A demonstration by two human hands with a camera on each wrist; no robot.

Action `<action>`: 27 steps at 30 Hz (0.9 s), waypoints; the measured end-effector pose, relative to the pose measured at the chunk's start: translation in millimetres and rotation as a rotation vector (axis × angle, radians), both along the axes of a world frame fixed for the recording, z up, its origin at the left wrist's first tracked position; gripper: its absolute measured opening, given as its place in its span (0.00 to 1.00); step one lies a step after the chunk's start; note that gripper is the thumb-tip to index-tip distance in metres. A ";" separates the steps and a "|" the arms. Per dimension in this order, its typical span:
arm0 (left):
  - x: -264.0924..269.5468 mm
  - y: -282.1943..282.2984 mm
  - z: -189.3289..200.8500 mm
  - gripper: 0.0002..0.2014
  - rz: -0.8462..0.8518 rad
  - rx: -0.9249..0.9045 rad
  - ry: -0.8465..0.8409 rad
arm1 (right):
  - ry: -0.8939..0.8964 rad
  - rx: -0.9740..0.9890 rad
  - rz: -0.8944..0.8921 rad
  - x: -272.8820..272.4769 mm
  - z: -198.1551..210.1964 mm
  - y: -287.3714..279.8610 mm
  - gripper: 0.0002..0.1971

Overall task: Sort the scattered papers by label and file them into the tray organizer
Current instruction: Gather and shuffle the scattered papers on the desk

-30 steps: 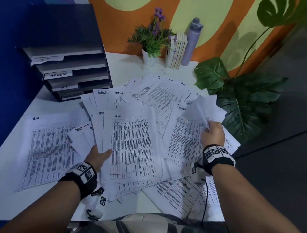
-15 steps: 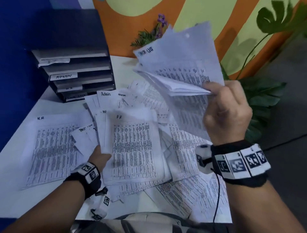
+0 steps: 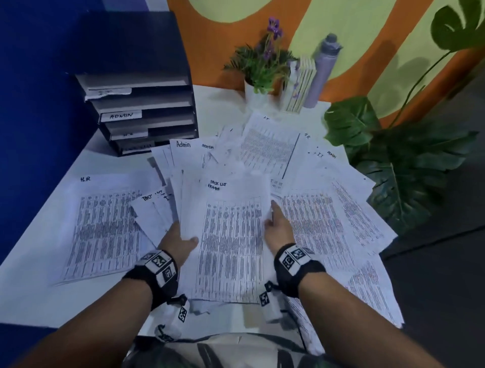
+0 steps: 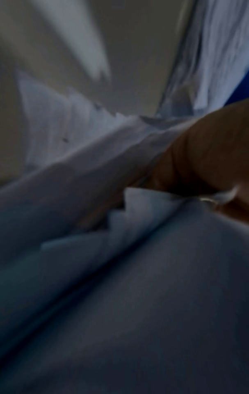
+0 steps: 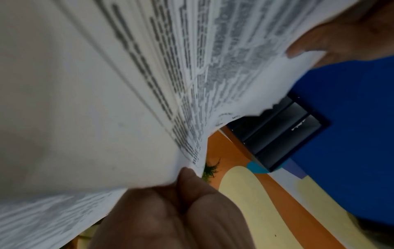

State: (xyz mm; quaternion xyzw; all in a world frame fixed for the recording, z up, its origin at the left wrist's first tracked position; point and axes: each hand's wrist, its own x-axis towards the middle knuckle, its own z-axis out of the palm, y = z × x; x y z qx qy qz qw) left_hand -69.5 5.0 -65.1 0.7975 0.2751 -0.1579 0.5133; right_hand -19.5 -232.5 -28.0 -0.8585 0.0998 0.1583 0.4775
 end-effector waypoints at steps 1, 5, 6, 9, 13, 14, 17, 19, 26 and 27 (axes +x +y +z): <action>-2.5 -0.1 4.0 0.33 -0.018 0.048 -0.038 | -0.011 -0.031 0.021 1.7 -7.4 -2.7 0.27; -11.4 -1.7 40.1 0.26 0.042 -0.059 -0.247 | 0.036 0.091 0.016 8.6 -3.2 -27.2 0.36; -12.1 -2.0 50.8 0.26 0.060 -0.115 -0.300 | 0.072 0.184 -0.009 6.8 11.1 -28.5 0.40; -6.3 -7.8 83.4 0.22 0.065 -0.209 -0.406 | -0.060 0.373 -0.056 3.5 55.0 -24.9 0.42; 5.5 -16.6 122.2 0.16 0.129 -0.245 -0.516 | -0.418 0.508 -0.162 0.1 101.3 -11.9 0.25; 6.2 -19.7 131.8 0.17 0.144 -0.274 -0.542 | -0.460 0.521 -0.168 -1.7 104.7 -11.0 0.25; 5.8 -26.0 140.7 0.18 0.205 -0.332 -0.577 | -0.499 0.547 -0.141 -12.6 105.9 -14.7 0.28; 1.6 -28.6 142.2 0.21 0.208 -0.315 -0.585 | -0.483 0.552 -0.107 -17.9 101.4 -18.7 0.29; 0.9 -28.4 134.1 0.24 0.184 -0.368 -0.640 | -0.501 0.607 -0.061 -14.8 111.9 -15.7 0.36; 2.4 -27.5 130.1 0.22 0.188 -0.363 -0.648 | -0.503 0.613 -0.062 -14.5 114.0 -13.6 0.37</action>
